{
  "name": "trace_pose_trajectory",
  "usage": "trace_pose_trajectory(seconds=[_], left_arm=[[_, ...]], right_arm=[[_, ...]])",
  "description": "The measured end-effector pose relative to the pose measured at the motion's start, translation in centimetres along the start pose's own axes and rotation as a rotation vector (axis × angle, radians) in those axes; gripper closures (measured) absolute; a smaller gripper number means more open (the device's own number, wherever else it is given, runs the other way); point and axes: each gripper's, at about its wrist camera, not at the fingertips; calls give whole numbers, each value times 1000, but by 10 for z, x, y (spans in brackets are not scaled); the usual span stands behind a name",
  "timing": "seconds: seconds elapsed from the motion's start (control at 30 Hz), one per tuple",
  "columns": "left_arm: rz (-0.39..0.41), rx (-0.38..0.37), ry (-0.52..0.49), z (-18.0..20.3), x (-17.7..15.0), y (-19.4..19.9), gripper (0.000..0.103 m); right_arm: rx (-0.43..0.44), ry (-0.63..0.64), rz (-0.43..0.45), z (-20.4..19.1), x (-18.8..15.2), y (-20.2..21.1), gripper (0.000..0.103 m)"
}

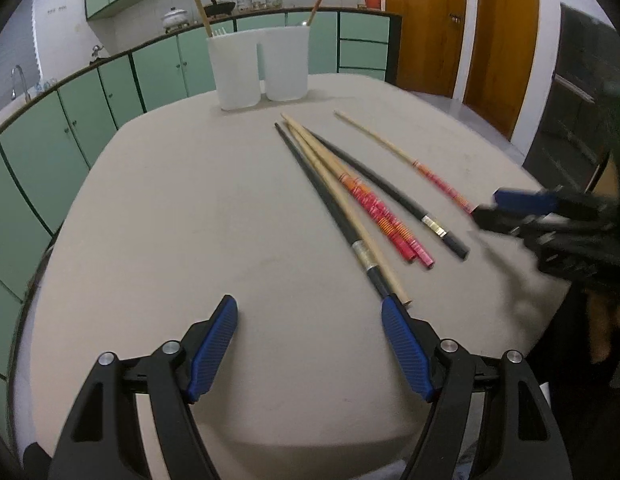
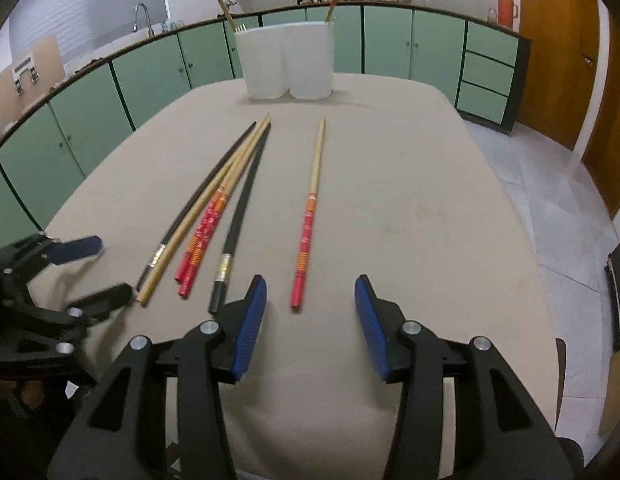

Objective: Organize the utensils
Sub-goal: 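Return both tools to the chopsticks and grasp a black chopstick with the left tool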

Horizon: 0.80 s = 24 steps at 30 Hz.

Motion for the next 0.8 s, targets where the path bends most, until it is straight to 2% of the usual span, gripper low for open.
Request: trace_pose_trajectory(seconds=[0.17, 0.33, 0.53, 0.57, 0.63, 0.7, 0.73, 0.77, 0.8], left_arm=[[0, 33, -31, 8, 4, -3, 29], [-34, 18, -12, 7, 0, -12, 30], [-5, 28, 5, 7, 5, -19, 31], [1, 29, 15, 5, 7, -20, 35], [18, 39, 39, 0, 8, -21, 48], [36, 42, 57, -5, 10, -20, 73], [42, 36, 67, -7, 10, -19, 79], [46, 32, 77, -9, 10, -19, 91], [54, 32, 91, -12, 9, -18, 96]], right_arm=[[8, 3, -5, 0, 1, -5, 58], [11, 8, -6, 0, 1, -5, 58], [3, 19, 1, -2, 3, -7, 59], [2, 23, 0, -2, 3, -8, 59], [-6, 25, 4, -2, 4, -10, 68], [-18, 19, 8, 0, 5, -11, 81], [-24, 12, 9, 1, 5, -11, 83], [-31, 1, 13, 1, 4, -11, 89], [-36, -5, 15, 1, 4, -11, 92]])
Point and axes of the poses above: each gripper's, at about its wrist camera, not at the fingertips, and y roughly against the way its jaws point, z to its right, x to its top, and after that the axes turned 8 degrees about -x, right-handed
